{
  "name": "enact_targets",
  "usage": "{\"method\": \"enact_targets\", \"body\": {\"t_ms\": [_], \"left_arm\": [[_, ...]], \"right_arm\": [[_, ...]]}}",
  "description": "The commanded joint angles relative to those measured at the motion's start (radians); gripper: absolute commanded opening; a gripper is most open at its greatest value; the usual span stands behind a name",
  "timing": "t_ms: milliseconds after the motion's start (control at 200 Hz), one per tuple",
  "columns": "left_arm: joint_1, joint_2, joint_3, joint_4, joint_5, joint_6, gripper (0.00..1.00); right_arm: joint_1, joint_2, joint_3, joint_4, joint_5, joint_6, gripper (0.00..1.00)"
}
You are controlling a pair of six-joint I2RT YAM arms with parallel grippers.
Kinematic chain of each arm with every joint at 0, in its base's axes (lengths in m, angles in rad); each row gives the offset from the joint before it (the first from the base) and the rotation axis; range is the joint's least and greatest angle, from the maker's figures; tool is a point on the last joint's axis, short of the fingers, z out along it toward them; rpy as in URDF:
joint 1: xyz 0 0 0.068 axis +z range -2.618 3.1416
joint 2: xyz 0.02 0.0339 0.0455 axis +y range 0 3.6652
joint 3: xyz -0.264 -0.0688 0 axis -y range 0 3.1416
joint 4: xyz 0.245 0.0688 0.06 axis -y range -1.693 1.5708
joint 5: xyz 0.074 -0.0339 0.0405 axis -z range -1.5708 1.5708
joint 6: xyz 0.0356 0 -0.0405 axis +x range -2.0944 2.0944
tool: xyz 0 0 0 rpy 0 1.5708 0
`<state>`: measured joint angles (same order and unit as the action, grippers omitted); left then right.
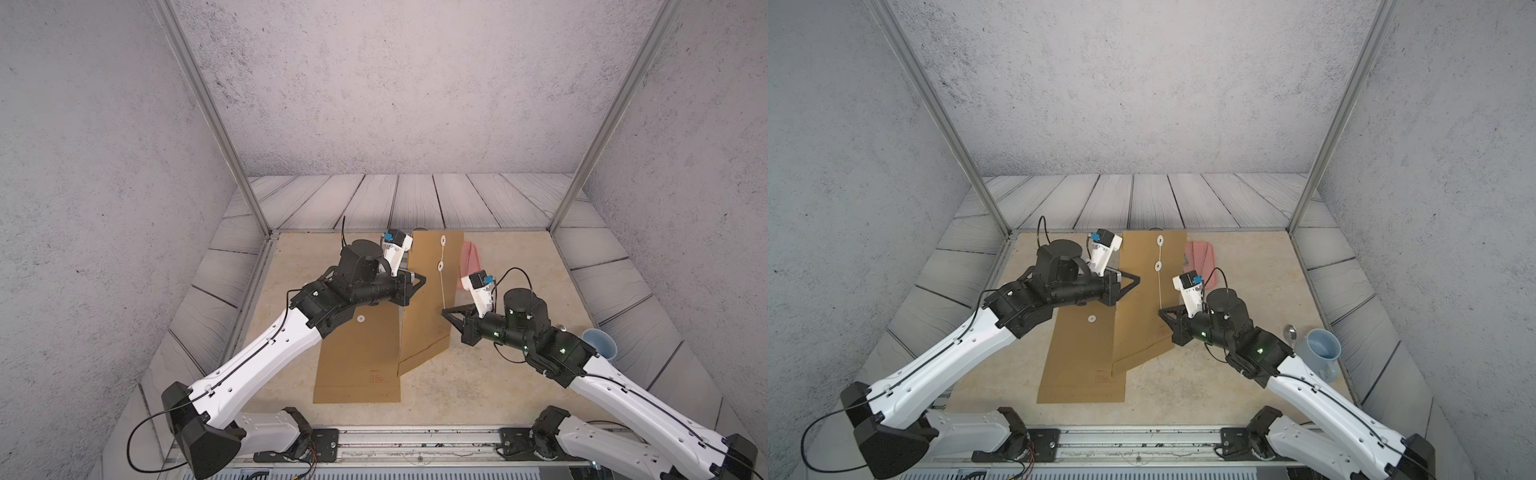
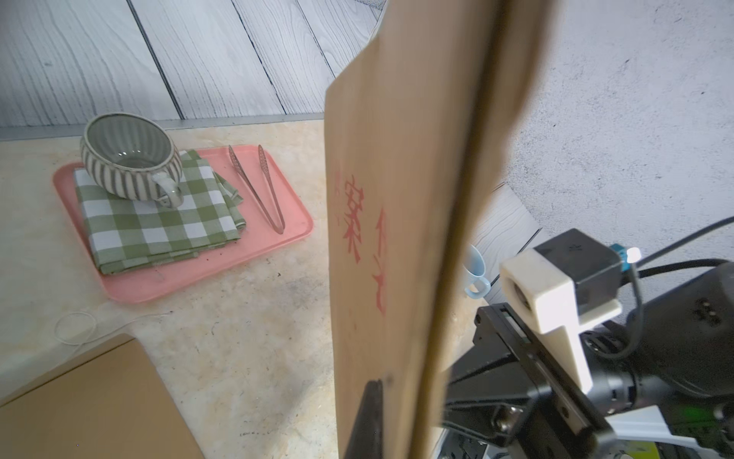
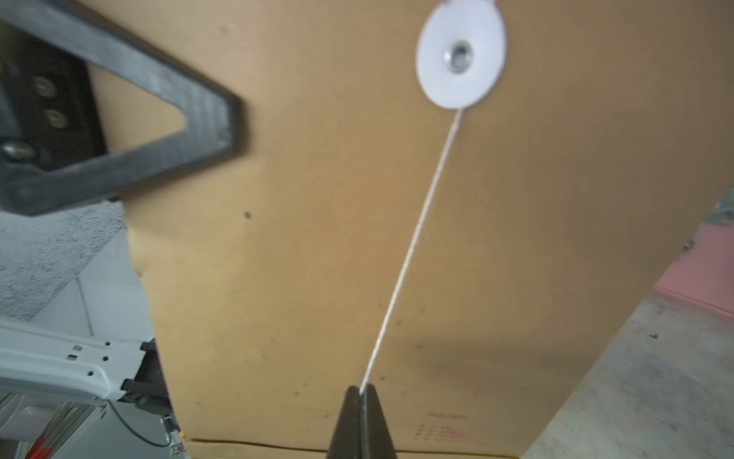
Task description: Open the file bag
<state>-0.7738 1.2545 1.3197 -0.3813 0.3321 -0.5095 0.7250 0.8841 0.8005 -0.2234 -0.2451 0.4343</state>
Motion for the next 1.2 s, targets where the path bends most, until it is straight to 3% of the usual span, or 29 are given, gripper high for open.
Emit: {"method": "enact_targets", "body": {"t_ms": [0, 170, 305, 430, 791, 1046, 1196], "left_arm": [[0.017, -0.048, -0.022, 0.085, 0.042, -0.038, 0.0], [0.031, -0.068, -0.047, 0.101, 0.081, -0.051, 0.0], [0.034, -0.08, -0.052, 0.096, 0.09, -0.052, 0.0], [0.037, -0.084, -0.059, 0.096, 0.104, -0.053, 0.0], [0.039, -0.089, -0.093, 0.117, 0.122, -0.063, 0.0], [0.045, -0.08, -0.126, 0.154, 0.123, -0.082, 0.0], [0.049, -0.067, -0.136, 0.184, 0.127, -0.093, 0.0]], "right_arm": [[-0.003, -0.039, 0.003, -0.017, 0.135, -0.007, 0.0], [-0.065, 0.004, 0.104, -0.119, 0.261, -0.063, 0.0], [-0.15, 0.047, 0.188, -0.148, 0.276, -0.1, 0.0], [-0.168, 0.097, 0.293, -0.176, 0.324, -0.15, 0.0], [-0.167, 0.231, 0.618, -0.255, 0.294, -0.255, 0.0], [-0.075, 0.255, 0.707, -0.261, 0.229, -0.269, 0.0], [0.032, 0.221, 0.629, -0.205, 0.186, -0.226, 0.0]]}}
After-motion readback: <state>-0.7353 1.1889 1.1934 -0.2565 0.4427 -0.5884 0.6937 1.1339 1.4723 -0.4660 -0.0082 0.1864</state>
